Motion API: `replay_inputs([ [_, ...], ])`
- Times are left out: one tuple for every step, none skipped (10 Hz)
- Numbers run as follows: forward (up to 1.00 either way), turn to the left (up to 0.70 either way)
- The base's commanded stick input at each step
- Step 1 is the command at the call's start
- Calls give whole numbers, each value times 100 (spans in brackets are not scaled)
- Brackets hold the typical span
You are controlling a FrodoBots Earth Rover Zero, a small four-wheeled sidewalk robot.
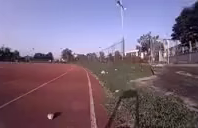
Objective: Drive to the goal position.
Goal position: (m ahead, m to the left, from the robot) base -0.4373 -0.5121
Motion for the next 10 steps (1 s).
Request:
replay_inputs([
  [45,0],
  [45,0],
  [45,0],
  [45,0],
  [45,0],
  [45,0],
  [45,0],
  [45,0],
  [45,0],
  [45,0],
])
